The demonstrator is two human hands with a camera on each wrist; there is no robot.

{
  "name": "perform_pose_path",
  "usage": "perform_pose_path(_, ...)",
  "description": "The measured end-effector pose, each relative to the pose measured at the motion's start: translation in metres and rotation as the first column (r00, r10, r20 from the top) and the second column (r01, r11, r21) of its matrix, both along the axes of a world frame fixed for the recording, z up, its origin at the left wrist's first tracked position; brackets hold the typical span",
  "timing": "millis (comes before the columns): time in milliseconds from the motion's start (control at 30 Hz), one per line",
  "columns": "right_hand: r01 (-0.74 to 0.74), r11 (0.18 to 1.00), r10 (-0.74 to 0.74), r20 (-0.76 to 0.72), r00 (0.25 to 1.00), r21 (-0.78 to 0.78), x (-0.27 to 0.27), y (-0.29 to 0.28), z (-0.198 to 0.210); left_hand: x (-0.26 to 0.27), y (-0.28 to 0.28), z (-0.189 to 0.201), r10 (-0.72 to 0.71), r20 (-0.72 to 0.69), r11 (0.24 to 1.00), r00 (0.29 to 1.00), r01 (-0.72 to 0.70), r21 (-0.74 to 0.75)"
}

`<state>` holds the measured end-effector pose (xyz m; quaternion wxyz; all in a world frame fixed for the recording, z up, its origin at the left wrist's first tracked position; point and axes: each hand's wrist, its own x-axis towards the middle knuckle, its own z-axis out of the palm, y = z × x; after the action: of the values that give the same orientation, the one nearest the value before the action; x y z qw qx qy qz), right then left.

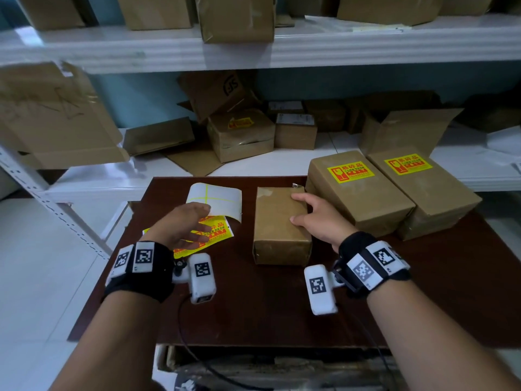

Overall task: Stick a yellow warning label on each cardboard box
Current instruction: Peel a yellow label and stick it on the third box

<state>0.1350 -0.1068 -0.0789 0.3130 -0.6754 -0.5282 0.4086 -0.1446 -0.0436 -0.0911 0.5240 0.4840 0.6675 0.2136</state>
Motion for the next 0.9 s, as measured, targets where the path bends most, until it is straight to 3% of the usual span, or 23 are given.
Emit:
perform_pose_path(67,-0.014,1.0,0.014,0.012,1.0,-0.001,-0.002,0.001,0.0,-0.003,0.001,-0.001,-0.036,-0.018,0.999,0.999,0.036,0.01)
perform_pose_path(200,-0.039,0.999,0.039,0.037,0.999,0.008,-0.006,0.001,0.0,-0.022,0.013,-0.008,0.031,-0.246,0.997,0.969,-0.014,0.071)
perform_pose_path(267,-0.044,0.999,0.043,0.05,0.998,0.011,-0.007,0.001,0.0,-0.037,0.017,-0.015,0.099,-0.388,0.993,0.916,-0.068,0.093)
perform_pose_path(367,-0.058,0.998,0.057,0.076,0.995,0.012,-0.011,0.001,0.0,-0.049,0.018,-0.032,0.153,-0.65,0.986,0.745,-0.163,0.045)
perform_pose_path(433,-0.069,0.997,0.067,0.084,0.994,0.02,-0.013,0.001,0.0,-0.045,0.014,-0.039,0.19,-0.702,0.971,0.687,-0.235,0.034)
perform_pose_path(500,-0.077,0.997,0.075,0.089,0.993,0.019,-0.015,0.001,0.0,-0.038,0.013,-0.04,0.185,-0.716,0.976,0.673,-0.212,0.053)
perform_pose_path(667,-0.086,0.996,0.083,0.094,0.992,0.025,-0.018,0.0,0.0,-0.029,0.019,-0.048,0.12,-0.715,0.993,0.689,-0.065,0.103)
perform_pose_path(733,-0.089,0.996,0.086,0.093,0.992,0.026,-0.018,0.001,0.0,-0.024,0.018,-0.05,0.111,-0.666,0.989,0.737,-0.017,0.146)
perform_pose_path(833,-0.072,0.997,0.069,0.071,0.995,0.036,-0.017,0.0,-0.002,-0.024,0.025,-0.046,0.189,-0.378,0.961,0.906,-0.092,0.261)
perform_pose_path(900,-0.052,0.998,0.05,0.049,0.998,0.039,-0.017,0.0,-0.003,-0.023,0.029,-0.033,0.284,-0.176,0.912,0.942,-0.209,0.354)
